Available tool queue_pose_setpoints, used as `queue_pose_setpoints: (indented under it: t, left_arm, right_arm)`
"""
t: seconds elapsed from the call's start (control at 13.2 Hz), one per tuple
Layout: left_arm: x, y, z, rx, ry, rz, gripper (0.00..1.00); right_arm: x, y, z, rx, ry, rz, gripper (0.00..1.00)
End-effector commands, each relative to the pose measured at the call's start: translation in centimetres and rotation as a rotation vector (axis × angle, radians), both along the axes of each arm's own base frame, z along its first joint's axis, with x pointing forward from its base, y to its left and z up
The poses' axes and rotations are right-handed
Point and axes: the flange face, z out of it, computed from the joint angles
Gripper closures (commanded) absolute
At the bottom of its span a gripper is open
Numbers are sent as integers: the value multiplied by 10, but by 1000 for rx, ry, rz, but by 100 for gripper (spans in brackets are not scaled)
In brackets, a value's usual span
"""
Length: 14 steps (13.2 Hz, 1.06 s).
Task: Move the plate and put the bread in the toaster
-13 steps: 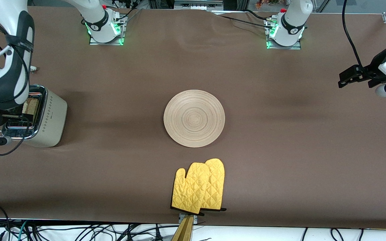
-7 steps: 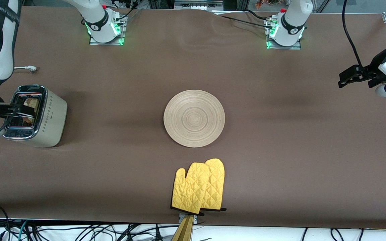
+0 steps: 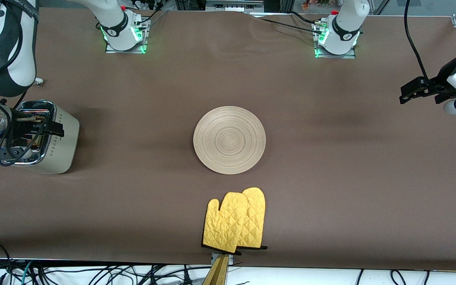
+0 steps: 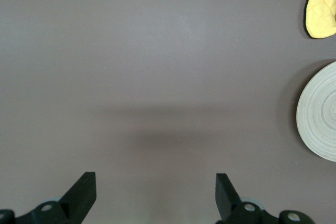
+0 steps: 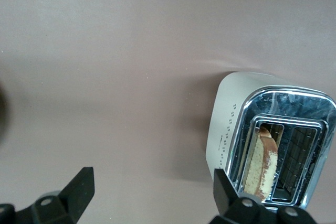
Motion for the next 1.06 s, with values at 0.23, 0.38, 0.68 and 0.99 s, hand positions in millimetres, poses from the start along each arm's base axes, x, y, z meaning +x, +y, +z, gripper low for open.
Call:
queue_pose_setpoints:
  t: [0.23,0.38,0.68,0.99]
  left_arm:
    - [3,2,6,-12,3,-4,0]
    - [3,1,6,-12,3,-5,0]
    - [3,1,6,-12,3,-5,0]
    - [3,2,6,-12,3,-4,0]
  right_arm:
    - [-15,-34,39,75,-48,36,0]
    - [-20,-32,60,-14,-88,75,0]
    - [-54,-19,98,10,-152,110,0]
    - [-66,-9,77,9,-106,-21,0]
